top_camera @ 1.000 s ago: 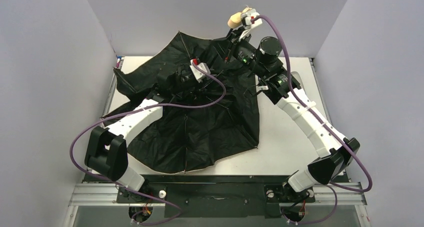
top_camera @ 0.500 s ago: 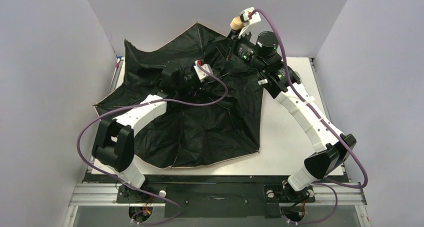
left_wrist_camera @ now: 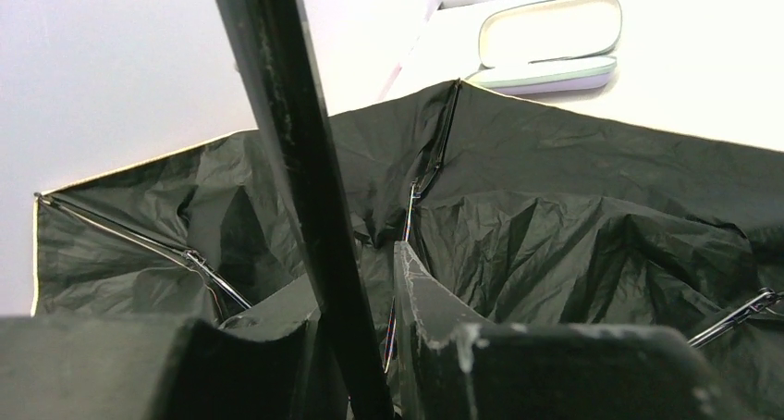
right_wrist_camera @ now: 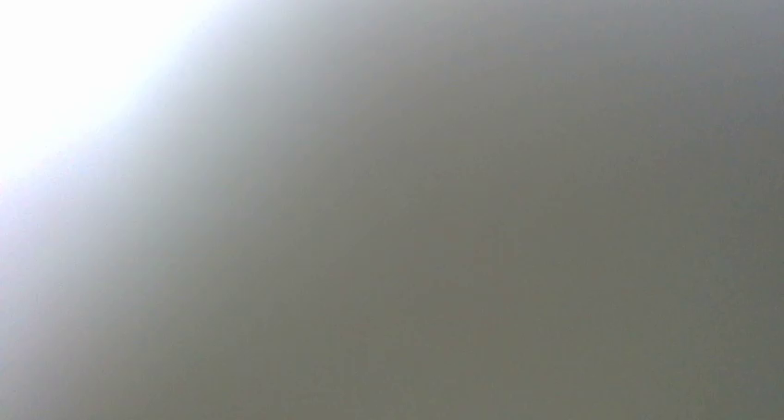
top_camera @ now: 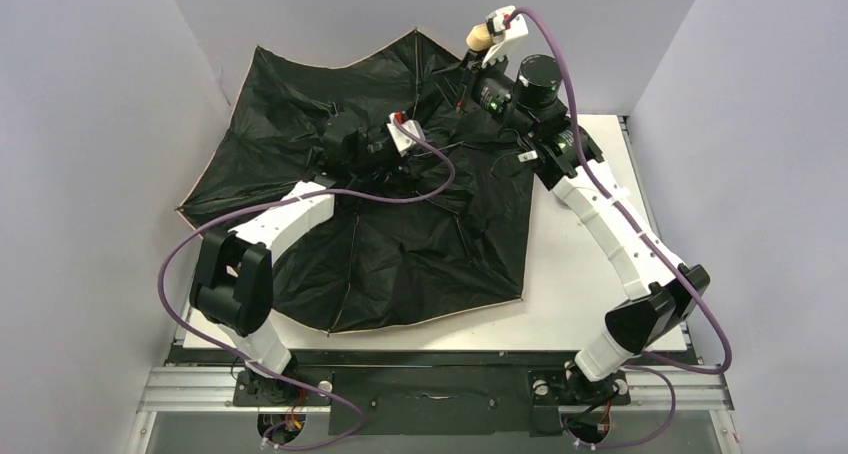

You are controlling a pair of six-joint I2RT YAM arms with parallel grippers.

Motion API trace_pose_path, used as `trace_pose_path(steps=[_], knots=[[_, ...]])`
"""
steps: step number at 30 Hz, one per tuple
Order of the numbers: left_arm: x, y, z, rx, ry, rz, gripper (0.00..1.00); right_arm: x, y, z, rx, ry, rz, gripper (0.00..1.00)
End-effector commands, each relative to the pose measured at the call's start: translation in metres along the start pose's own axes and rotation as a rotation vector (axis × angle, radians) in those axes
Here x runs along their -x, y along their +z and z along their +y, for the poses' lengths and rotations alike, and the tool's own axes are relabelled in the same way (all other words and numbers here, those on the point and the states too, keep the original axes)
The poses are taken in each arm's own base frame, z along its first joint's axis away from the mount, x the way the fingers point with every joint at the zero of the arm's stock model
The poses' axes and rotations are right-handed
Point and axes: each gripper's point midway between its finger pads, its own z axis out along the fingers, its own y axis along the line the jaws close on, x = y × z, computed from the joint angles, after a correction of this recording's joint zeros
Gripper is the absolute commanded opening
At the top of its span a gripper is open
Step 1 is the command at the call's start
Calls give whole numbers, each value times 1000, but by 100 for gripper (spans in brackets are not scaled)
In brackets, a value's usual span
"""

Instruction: Open the umbrella

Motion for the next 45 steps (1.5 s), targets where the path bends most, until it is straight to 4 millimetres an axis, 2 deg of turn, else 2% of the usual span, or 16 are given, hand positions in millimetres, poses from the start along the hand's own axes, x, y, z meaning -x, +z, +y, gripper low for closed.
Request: trace_pose_path(steps=[1, 4, 5, 9, 11, 14, 18, 19, 23, 25, 29, 32, 35, 37, 40, 45], knots=[[-136, -45, -11, 13, -189, 373, 0, 202, -91, 75, 208, -45, -583, 0], [-106, -43, -3, 13, -174, 309, 0, 174, -80, 66, 194, -41, -510, 0], [-88, -42, 3, 17, -154, 272, 0, 165, -77, 63, 186, -53, -490, 0], [-28, -38, 32, 91, -60, 134, 0, 106, -63, 46, 156, -85, -366, 0], [3, -40, 45, 117, 3, 63, 0, 63, -55, 32, 128, -84, -279, 12], [46, -46, 60, 146, 97, -24, 0, 29, -58, 25, 115, -96, -212, 43], [82, -53, 76, 182, 201, -73, 0, -26, -69, 14, 106, -157, -92, 68], [87, -55, 79, 188, 220, -78, 0, -46, -76, 12, 108, -158, -47, 71], [110, -67, 95, 224, 309, -96, 0, -90, -99, 2, 90, -239, 93, 76], [122, -73, 102, 235, 352, -106, 0, -102, -110, -12, 40, -220, 151, 77], [140, -86, 105, 234, 543, -109, 0, -103, -125, -50, -66, -74, 223, 78], [162, -98, 102, 216, 707, -123, 0, -88, -142, -77, -156, -26, 252, 77], [173, -108, 93, 184, 863, -125, 0, -78, -152, -87, -196, 20, 292, 77], [174, -114, 85, 152, 988, -114, 0, -70, -156, -79, -178, 78, 329, 77], [172, -125, 69, 98, 1166, -96, 0, -62, -161, -42, -81, 174, 399, 75], [161, -135, 49, 60, 1276, -81, 0, -56, -170, 14, 71, 0, 487, 78]])
